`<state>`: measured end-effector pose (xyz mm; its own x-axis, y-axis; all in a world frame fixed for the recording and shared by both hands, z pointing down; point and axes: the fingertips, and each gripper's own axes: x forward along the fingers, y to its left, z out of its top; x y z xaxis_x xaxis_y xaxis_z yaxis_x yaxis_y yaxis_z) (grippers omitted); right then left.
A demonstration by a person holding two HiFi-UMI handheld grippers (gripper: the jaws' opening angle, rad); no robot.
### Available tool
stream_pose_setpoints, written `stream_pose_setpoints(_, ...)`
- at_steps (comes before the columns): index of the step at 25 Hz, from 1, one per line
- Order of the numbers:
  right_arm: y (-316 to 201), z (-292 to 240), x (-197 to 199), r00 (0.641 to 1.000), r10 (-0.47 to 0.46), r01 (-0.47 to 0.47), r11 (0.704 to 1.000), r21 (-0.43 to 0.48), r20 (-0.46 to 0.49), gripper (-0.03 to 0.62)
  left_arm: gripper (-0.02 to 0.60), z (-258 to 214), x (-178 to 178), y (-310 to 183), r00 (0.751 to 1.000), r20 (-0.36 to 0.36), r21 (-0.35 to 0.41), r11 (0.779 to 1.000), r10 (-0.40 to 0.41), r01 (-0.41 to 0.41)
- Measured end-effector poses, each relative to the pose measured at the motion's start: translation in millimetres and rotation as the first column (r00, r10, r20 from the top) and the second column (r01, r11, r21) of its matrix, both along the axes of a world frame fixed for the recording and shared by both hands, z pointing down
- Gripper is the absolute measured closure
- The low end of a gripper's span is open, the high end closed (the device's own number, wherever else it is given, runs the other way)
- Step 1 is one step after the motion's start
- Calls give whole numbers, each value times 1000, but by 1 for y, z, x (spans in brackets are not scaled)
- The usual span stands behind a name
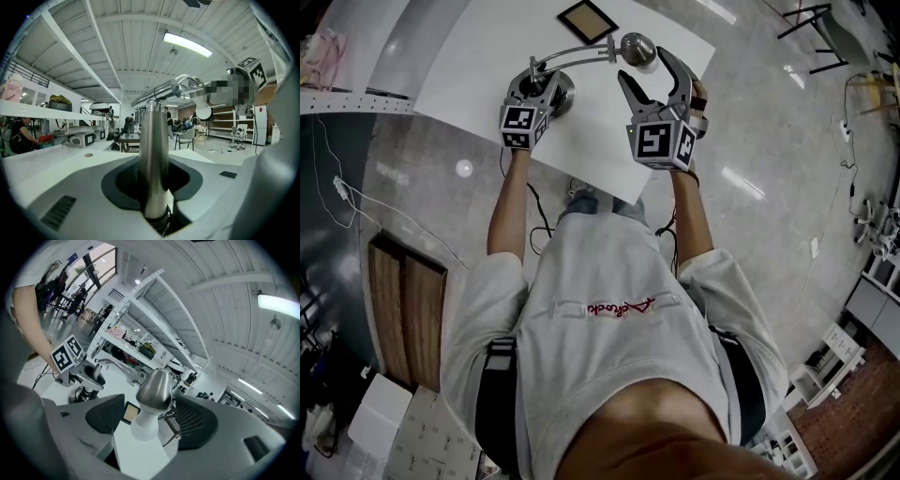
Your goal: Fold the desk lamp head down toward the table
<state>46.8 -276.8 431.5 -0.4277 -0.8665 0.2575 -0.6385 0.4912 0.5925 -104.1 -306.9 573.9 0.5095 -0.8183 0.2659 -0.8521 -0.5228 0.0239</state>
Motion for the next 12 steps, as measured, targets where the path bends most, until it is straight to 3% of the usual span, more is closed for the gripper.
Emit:
stream_pose_setpoints(7,-24,-8,-10,1000,-3,4,1000,-18,22,263,434,0,-2,0,1000,-3,2,1000,0,0)
stream_pose_setpoints(12,-26,-7,-15,999,-31,31,999,-20,-13,283,434,-1,0,0,1000,-2,2,1000,2,-2)
